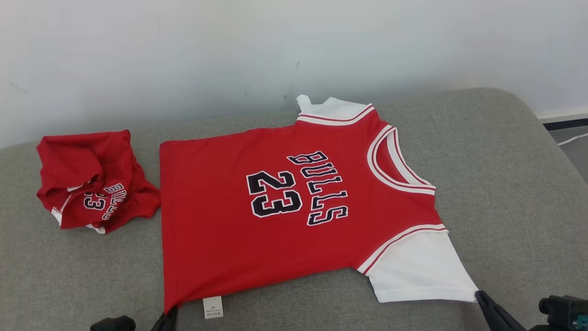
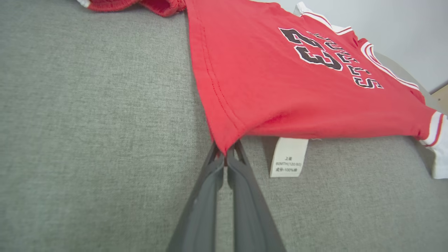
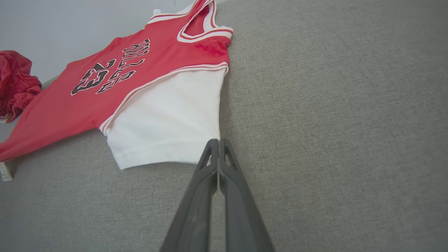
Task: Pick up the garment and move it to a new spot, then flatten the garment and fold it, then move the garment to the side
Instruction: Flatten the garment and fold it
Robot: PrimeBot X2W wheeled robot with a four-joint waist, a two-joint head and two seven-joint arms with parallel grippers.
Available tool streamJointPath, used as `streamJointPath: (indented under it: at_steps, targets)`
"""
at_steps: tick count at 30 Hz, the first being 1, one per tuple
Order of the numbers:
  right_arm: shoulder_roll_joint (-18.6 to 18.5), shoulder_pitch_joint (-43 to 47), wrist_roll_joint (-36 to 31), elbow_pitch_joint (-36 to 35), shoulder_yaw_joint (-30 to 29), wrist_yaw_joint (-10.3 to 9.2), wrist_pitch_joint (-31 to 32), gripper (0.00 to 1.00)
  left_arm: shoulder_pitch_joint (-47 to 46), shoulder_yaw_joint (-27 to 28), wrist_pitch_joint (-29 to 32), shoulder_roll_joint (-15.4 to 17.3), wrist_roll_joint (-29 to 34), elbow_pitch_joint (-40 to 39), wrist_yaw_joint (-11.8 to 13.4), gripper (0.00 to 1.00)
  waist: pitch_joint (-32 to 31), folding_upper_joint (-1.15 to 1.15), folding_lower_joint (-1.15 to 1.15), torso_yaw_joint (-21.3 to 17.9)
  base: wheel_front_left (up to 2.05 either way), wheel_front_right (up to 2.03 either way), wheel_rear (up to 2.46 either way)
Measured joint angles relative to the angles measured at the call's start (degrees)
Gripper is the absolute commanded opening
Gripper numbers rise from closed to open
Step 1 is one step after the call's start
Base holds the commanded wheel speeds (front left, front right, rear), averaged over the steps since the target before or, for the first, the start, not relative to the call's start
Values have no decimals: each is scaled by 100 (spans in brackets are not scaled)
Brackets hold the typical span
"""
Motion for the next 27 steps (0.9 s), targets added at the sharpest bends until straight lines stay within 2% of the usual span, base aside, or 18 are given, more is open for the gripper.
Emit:
streamJointPath:
  at_steps: [5,27]
  targets:
    - [19,108,7,-44,68,-64,82,0,-10,-162,1,5,246,165,47,0,2,0,1,57,0,0,0]
    - [8,425,119,-138,188,-280,530,0,4,-151,101,-76,156,558,87,0,-42,0,0,154,0,0,0]
